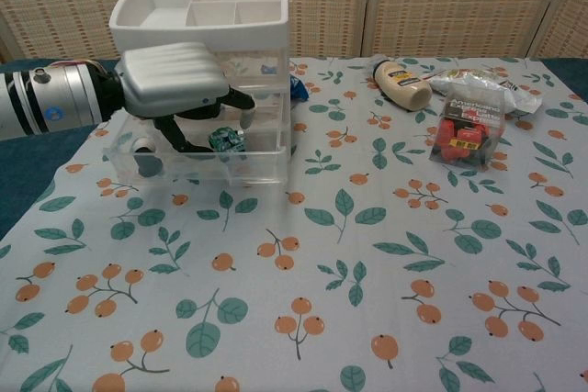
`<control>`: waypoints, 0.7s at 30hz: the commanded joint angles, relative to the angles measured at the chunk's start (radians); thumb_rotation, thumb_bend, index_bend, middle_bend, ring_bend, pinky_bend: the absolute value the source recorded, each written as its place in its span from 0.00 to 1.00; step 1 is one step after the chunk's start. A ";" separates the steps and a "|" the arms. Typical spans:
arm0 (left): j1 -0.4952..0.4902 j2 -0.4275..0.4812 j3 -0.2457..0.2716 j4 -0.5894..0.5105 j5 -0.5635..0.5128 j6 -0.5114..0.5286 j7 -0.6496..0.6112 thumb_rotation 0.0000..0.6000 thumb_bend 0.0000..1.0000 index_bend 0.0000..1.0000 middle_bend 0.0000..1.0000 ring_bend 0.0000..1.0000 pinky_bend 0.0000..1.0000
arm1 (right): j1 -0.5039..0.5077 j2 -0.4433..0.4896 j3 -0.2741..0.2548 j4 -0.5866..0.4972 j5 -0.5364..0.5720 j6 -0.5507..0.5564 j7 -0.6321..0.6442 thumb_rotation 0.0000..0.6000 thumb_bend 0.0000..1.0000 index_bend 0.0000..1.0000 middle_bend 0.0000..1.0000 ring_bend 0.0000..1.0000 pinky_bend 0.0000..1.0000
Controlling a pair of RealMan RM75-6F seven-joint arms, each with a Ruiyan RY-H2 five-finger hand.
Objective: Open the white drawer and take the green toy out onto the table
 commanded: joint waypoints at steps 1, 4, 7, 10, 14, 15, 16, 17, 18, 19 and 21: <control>-0.002 0.000 0.003 0.000 -0.004 -0.003 0.005 1.00 0.23 0.38 0.94 1.00 1.00 | 0.000 0.000 0.000 0.001 0.000 0.000 0.001 1.00 0.33 0.28 0.29 0.20 0.30; -0.005 0.000 0.007 -0.003 -0.008 -0.010 0.011 1.00 0.23 0.39 0.94 1.00 1.00 | 0.000 -0.002 0.000 0.003 0.001 -0.002 0.003 1.00 0.33 0.28 0.29 0.20 0.30; -0.009 -0.001 0.011 -0.002 -0.009 -0.012 0.023 1.00 0.23 0.40 0.94 1.00 1.00 | 0.000 -0.002 0.001 0.004 0.002 -0.003 0.004 1.00 0.33 0.28 0.29 0.20 0.30; -0.012 -0.004 0.014 -0.001 -0.010 -0.009 0.026 1.00 0.23 0.42 0.94 1.00 1.00 | 0.000 -0.003 0.002 0.006 0.002 -0.002 0.005 1.00 0.33 0.28 0.29 0.20 0.30; -0.015 -0.007 0.016 0.000 -0.015 -0.014 0.031 1.00 0.23 0.44 0.94 1.00 1.00 | -0.002 -0.003 0.002 0.007 0.005 -0.002 0.007 1.00 0.33 0.28 0.29 0.20 0.30; -0.017 -0.007 0.017 0.000 -0.015 -0.015 0.030 1.00 0.23 0.44 0.94 1.00 1.00 | -0.003 -0.003 0.002 0.008 0.005 -0.001 0.008 1.00 0.33 0.28 0.29 0.20 0.30; -0.018 -0.007 0.019 0.000 -0.016 -0.018 0.031 1.00 0.23 0.44 0.94 1.00 1.00 | -0.003 -0.003 0.002 0.009 0.005 -0.001 0.008 1.00 0.33 0.28 0.29 0.20 0.30; -0.019 -0.007 0.020 -0.001 -0.017 -0.021 0.031 1.00 0.23 0.45 0.94 1.00 1.00 | -0.004 -0.003 0.003 0.010 0.006 0.001 0.010 1.00 0.33 0.28 0.29 0.20 0.30; -0.020 -0.007 0.020 -0.001 -0.018 -0.022 0.032 1.00 0.23 0.45 0.94 1.00 1.00 | -0.004 -0.003 0.003 0.010 0.006 0.001 0.011 1.00 0.33 0.28 0.29 0.20 0.30; -0.022 -0.008 0.021 -0.002 -0.020 -0.025 0.031 1.00 0.23 0.46 0.94 1.00 1.00 | -0.005 -0.003 0.003 0.011 0.007 0.001 0.012 1.00 0.33 0.28 0.29 0.20 0.30; -0.024 -0.008 0.021 -0.003 -0.022 -0.026 0.031 1.00 0.23 0.47 0.94 1.00 1.00 | -0.006 -0.004 0.003 0.012 0.007 0.002 0.013 1.00 0.33 0.28 0.29 0.20 0.30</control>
